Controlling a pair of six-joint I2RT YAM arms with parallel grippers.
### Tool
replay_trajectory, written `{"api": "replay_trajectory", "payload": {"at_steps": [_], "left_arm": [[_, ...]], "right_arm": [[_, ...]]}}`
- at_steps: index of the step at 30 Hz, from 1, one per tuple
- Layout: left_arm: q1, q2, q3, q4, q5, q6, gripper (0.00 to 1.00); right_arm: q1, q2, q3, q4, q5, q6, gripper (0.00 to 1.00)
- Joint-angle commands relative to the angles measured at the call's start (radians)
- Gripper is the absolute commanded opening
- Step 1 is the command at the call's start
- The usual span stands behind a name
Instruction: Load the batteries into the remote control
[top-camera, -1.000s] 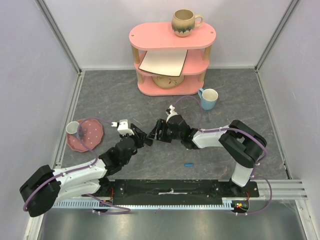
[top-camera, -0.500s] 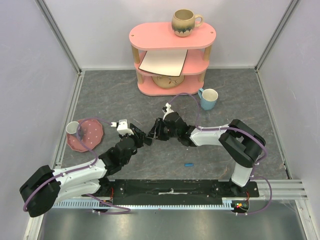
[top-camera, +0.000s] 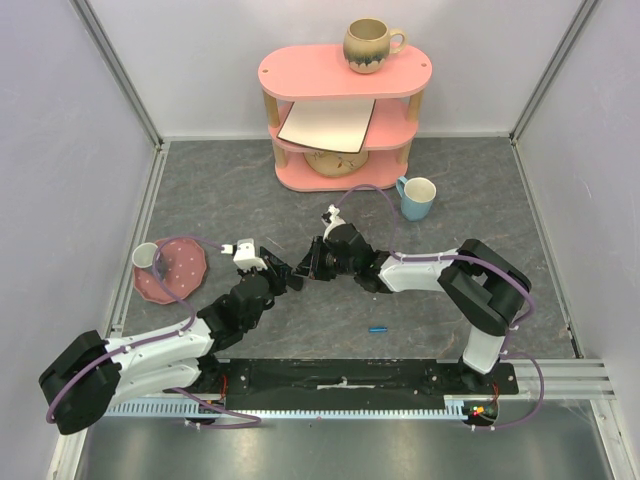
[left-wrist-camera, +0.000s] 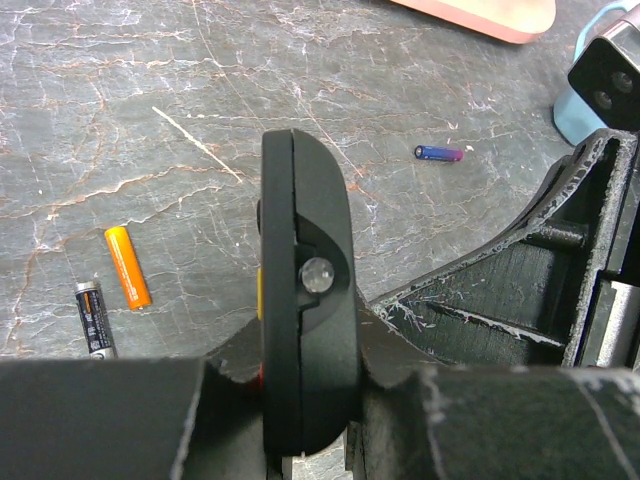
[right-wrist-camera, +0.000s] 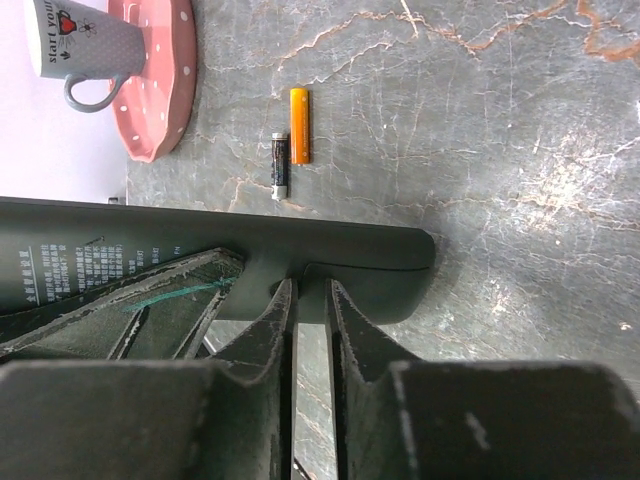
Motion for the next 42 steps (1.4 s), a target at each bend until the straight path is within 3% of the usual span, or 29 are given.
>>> {"api": "replay_trajectory", "payload": {"at_steps": [1,16,42], "left_arm": [[-0.013,0.008,0.006,-0.102,0.022,0.044,0.02],[-0.013,0.002,0.011,-0.120,0.008,0.039,0.02],[-0.013,0.019,0.026,-0.160,-0.024,0.021,0.02]], "right_arm": [[0.010,0.073,-0.036,-0.198,0.060,-0.059,0.17],[0.001,0.053,-0.065,-0.195,0.058,-0.060,0.07],[-0.012,-0.008,-0.111,-0.192,0.058,-0.062,0.06]]}}
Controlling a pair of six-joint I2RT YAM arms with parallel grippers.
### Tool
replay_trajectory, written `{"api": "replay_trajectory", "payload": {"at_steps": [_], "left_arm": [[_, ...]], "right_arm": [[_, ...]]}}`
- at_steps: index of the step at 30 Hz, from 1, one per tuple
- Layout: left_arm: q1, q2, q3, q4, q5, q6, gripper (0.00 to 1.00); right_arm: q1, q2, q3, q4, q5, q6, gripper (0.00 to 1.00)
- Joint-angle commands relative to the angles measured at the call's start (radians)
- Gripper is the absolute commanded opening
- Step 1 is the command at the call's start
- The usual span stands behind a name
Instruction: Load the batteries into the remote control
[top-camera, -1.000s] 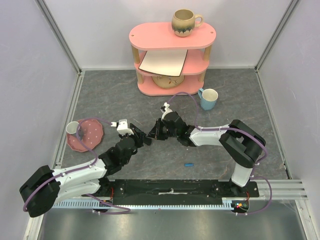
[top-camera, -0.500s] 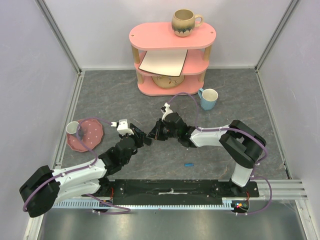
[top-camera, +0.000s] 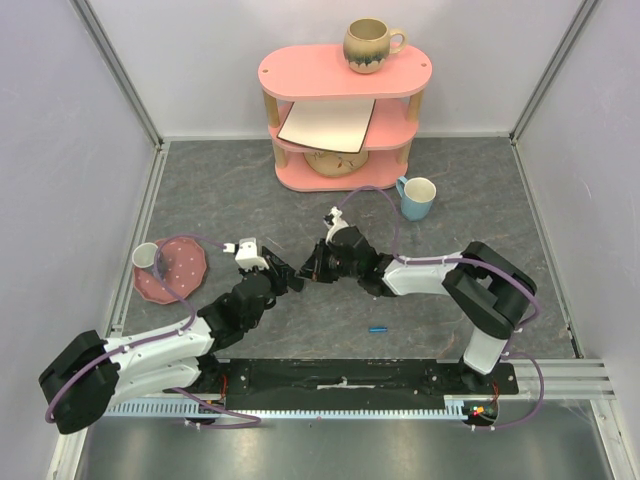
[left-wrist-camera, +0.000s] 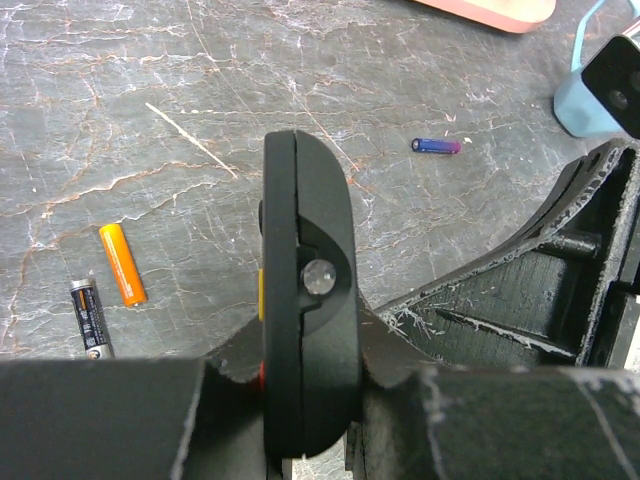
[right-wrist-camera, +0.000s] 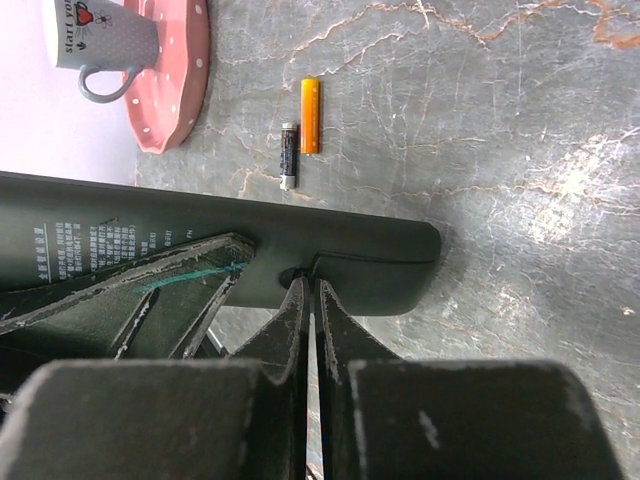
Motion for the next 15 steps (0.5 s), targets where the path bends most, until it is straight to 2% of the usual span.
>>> {"api": "replay_trajectory", "payload": {"at_steps": [1,11,13,14,15], "left_arm": [[-0.006,0.022,0.008,-0.127,-0.025,0.020,0.02],[-0.006,0.021,0.006,-0.126,-0.018,0.016,0.02],[-0.006,0.019,0.005,-0.127,-0.016,0.013,0.02],[-0.006,0.019,0.005,-0.126,-0.015,0.016,0.02],[-0.006,0.018,0.005,-0.126,-0.015,0.014,0.02]], "right_arm": [[-0.010,0.024,-0.067,-0.236,0.064,-0.055,0.06],[-0.010,0.004,-0.082,-0.213,0.069,-0.050,0.07],[-0.010,-0.031,-0.113,-0.160,0.075,-0.040,0.14],[-0.010,-0.050,-0.127,-0.138,0.084,-0.030,0.22],[-0.010,-0.076,-0.138,-0.116,0.086,-0.023,0.38]]}}
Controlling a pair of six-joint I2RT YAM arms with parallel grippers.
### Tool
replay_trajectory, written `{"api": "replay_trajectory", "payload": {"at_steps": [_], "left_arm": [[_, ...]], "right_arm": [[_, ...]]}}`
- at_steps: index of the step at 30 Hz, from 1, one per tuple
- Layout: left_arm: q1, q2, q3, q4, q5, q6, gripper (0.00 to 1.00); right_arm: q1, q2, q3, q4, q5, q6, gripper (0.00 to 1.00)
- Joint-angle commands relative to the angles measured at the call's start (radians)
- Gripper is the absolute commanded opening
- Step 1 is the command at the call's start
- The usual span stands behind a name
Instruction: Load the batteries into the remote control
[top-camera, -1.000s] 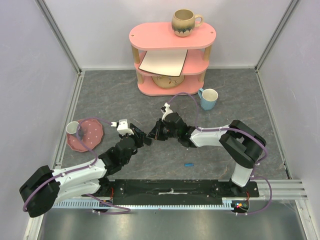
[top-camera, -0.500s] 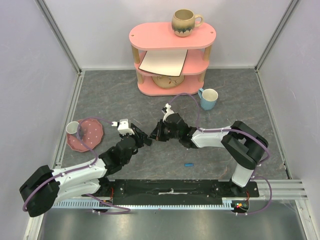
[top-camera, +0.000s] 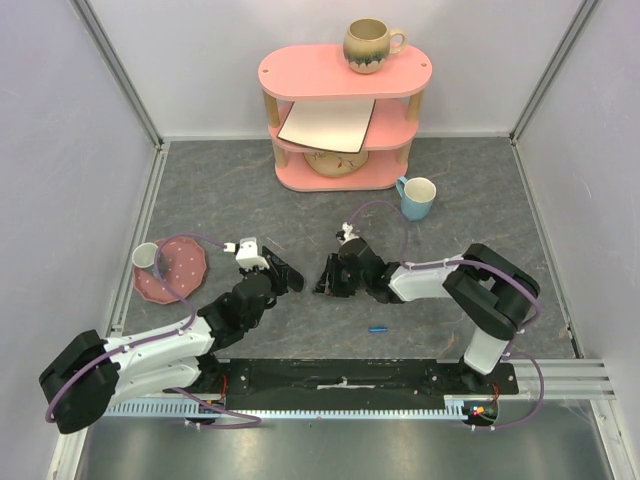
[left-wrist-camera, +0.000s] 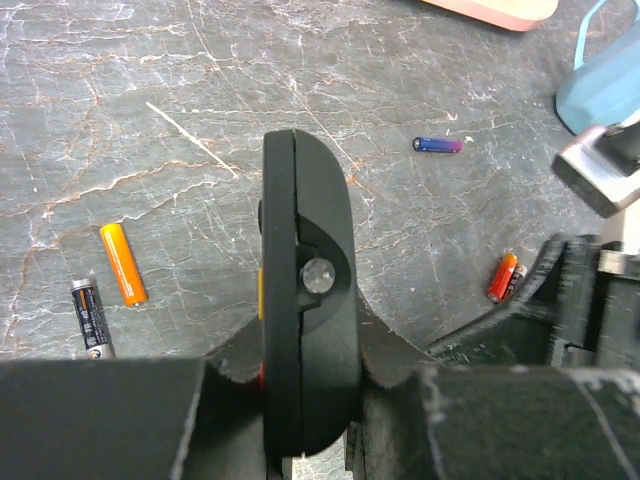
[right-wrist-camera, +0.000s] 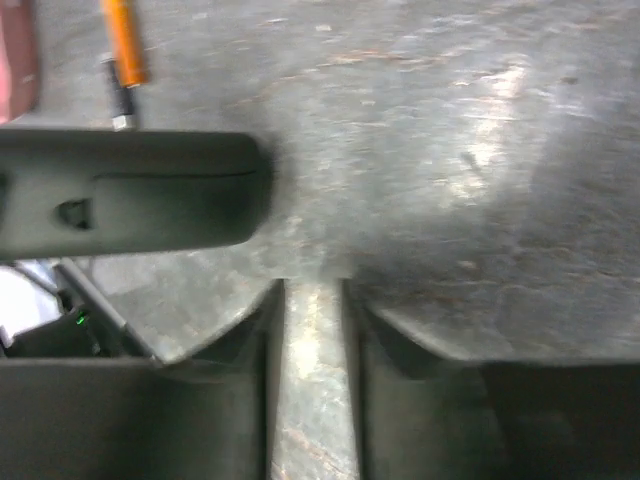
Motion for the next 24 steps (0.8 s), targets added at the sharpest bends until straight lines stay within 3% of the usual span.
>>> {"api": "replay_trajectory", "payload": {"at_steps": [1,3,14,24], "left_arm": [[-0.006,0.010,-0.005,-0.111,-0.014,0.015,0.02],[-0.006,0.012,-0.005,-0.111,-0.013,0.014,0.02],[-0.006,0.027,-0.007,-0.112,0.001,0.000,0.02],[-0.006,0.039,-0.015,-0.102,0.004,0.000,0.02]], "right_arm": [[0.003,-0.089,-0.068,0.056,0.046,0.007,0.44],[0.001,-0.113,-0.070,0.078,0.054,0.015,0.55],[-0.002,-0.027,-0.028,0.269,-0.026,0.085,0.74],[-0.012,0.052,-0.071,0.486,-0.068,0.176,0.83]]}}
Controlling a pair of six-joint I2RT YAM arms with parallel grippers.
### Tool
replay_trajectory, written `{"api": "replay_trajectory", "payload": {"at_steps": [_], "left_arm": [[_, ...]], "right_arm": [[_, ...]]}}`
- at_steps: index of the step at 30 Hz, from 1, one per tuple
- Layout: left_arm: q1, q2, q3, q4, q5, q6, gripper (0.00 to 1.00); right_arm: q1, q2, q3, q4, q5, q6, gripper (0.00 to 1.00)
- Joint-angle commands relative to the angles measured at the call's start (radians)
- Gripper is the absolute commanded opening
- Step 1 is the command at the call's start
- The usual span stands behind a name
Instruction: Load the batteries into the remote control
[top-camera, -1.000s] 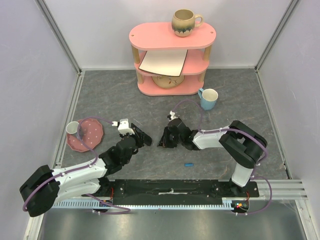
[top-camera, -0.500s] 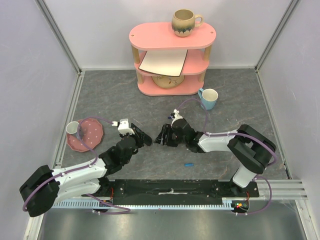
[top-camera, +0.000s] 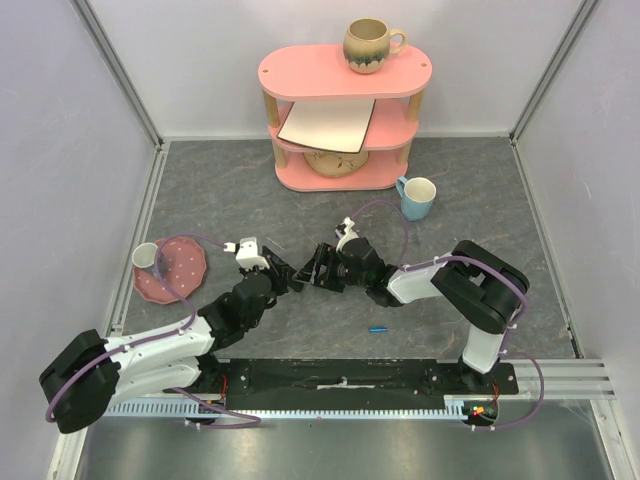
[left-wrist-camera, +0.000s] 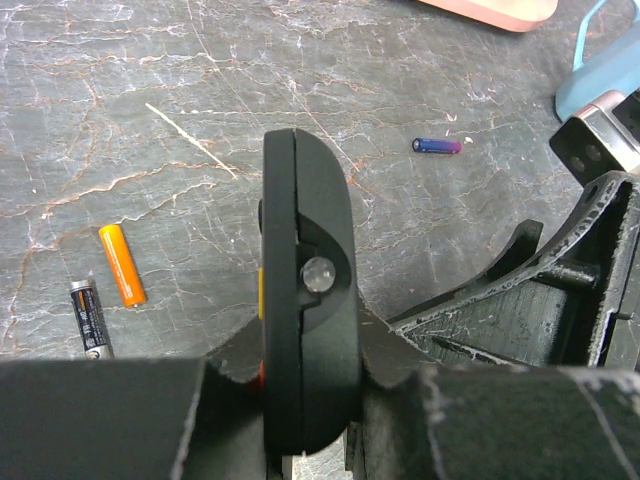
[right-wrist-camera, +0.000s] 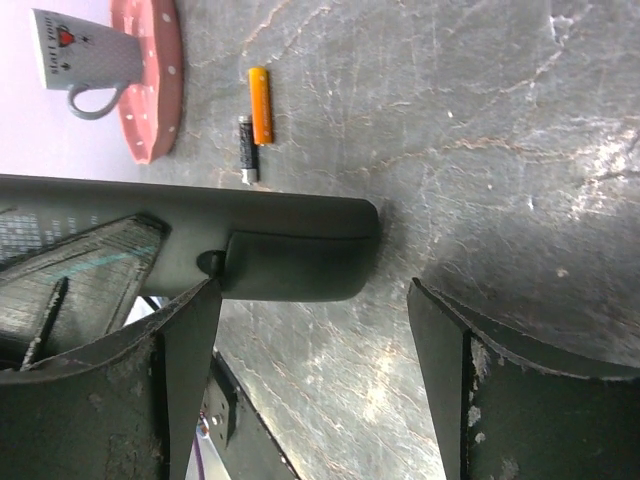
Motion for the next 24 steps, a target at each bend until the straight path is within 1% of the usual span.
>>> {"api": "replay_trajectory", "payload": {"at_steps": [1,5,8,14,18,24], "left_arm": [[-0.008,0.028,-0.015,-0.104,0.004,0.002,0.02],[-0.008,0.025,-0.018,-0.103,0.002,0.005,0.02],[-0.008,0.024,-0.018,-0.103,0.002,0.005,0.02],[-0.006,0.021,-0.020,-0.101,0.004,0.005,0.02],[-0.008,0.025,-0.018,-0.094,0.008,0.011,0.02],[-0.008,0.027,-0.018,-0.092,0.010,0.014,0.02]], "right_arm": [[-0.014,0.020,-0.017,0.160,-0.021,0.058,0.84],[-0.016,0.020,-0.023,0.184,-0.018,0.061,0.86],[-0.016,0.029,0.005,0.134,-0.020,0.041,0.86],[-0.019,0.049,0.014,0.074,-0.003,0.033,0.83],[-0.019,0.060,0.015,0.074,0.002,0.033,0.82],[-0.019,0.086,-0.004,0.178,-0.012,0.081,0.83]]}}
